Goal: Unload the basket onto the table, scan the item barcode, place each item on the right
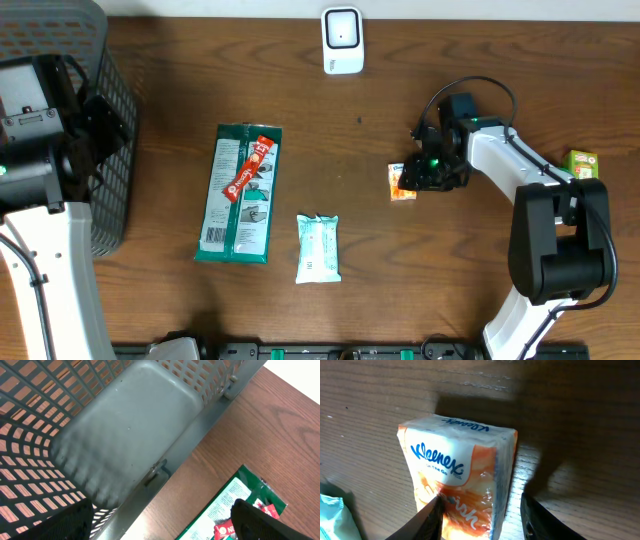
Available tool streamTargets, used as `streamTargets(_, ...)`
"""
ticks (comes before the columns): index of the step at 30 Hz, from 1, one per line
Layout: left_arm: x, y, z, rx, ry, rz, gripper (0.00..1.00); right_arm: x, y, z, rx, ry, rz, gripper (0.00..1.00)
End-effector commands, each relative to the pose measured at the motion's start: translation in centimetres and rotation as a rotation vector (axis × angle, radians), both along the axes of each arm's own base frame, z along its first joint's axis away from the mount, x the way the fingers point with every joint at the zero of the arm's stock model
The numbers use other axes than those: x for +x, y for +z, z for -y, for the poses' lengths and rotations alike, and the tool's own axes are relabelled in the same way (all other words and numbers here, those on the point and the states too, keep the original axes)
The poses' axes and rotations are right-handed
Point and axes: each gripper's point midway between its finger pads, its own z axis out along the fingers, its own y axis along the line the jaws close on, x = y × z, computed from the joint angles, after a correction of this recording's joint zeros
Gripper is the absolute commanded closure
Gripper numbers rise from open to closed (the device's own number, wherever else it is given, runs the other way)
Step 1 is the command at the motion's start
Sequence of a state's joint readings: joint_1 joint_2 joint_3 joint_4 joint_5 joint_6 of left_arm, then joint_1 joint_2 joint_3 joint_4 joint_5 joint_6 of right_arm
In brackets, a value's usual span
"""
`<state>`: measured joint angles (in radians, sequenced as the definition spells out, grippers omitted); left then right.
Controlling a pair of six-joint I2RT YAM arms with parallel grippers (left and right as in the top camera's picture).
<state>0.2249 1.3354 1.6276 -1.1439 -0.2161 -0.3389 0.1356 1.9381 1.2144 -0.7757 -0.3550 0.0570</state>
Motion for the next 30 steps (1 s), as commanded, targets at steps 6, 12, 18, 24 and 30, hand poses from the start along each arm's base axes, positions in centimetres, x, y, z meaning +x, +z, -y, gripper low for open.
streamTargets(6, 0.0, 0.2, -0.3, 0.015, 0.004, -0.003, 0.12, -0.5, -0.3, -0.3, -0.015, 0.007, -0.010, 0.55)
streamTargets(12, 0.0, 0.2, -0.3, 0.015, 0.004, -0.003, 0.12, -0.5, -0.3, -0.3, -0.015, 0.007, -0.010, 0.59)
streamTargets(18, 0.0, 0.2, -0.3, 0.015, 0.004, -0.003, 0.12, -1.1, -0.7, -0.4, -0.016, -0.039, -0.043, 0.74)
streamTargets(24, 0.0, 0.2, -0.3, 0.015, 0.005, -0.003, 0.12, -0.5, 0.0, -0.6, -0.013, -0.033, -0.019, 0.99)
streamTargets(30, 0.0, 0.2, -0.3, 0.015, 0.004, -0.003, 0.12, 1.0, 5.8, -2.6, 0.118, 0.057, 0.091, 0.99)
